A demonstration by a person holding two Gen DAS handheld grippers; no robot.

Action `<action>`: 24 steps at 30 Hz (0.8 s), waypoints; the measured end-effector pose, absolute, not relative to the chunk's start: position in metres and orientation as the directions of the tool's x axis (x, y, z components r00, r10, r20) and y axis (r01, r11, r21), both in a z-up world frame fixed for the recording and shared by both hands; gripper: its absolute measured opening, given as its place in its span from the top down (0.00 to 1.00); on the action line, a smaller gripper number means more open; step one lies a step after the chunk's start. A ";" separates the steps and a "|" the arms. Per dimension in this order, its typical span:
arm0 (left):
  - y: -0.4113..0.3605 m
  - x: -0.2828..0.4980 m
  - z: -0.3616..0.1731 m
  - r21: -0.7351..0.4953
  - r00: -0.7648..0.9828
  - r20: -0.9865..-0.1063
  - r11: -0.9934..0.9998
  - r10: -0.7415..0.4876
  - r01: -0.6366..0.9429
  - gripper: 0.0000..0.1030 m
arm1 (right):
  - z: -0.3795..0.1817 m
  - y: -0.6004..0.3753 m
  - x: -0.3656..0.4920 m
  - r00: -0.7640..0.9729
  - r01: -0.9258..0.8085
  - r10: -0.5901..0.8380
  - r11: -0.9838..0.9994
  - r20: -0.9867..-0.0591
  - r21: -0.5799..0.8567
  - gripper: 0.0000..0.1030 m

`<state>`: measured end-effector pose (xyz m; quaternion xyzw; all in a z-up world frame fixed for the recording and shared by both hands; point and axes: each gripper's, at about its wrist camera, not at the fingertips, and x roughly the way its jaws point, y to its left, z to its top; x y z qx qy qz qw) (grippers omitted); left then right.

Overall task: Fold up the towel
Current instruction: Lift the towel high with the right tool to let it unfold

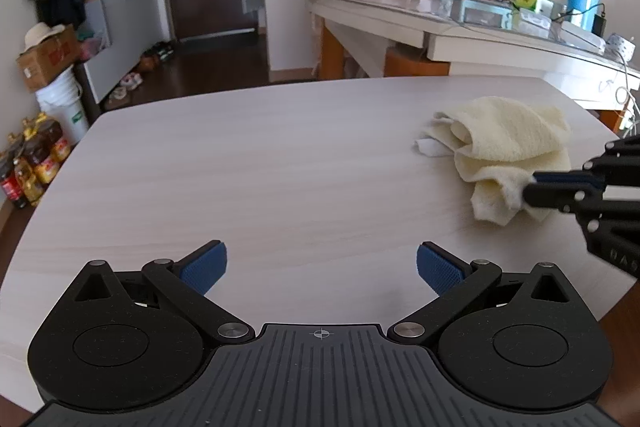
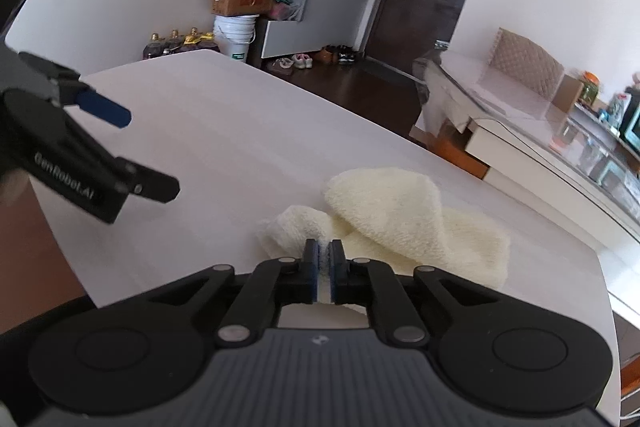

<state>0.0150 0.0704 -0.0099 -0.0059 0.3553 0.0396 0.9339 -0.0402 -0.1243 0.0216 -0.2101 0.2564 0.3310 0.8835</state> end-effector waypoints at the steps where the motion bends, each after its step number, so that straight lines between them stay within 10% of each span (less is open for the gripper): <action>1: 0.069 0.015 -0.010 0.017 0.745 -0.664 0.997 0.067 -0.075 0.00 | 0.024 -0.127 -0.041 0.649 -0.691 0.486 0.698 -0.585 -0.187 0.95; 24: 0.051 0.021 0.013 0.015 0.807 -0.590 1.000 -0.012 0.026 0.00 | 0.192 -0.196 -0.037 0.817 -0.577 0.568 0.810 -0.104 -0.105 0.96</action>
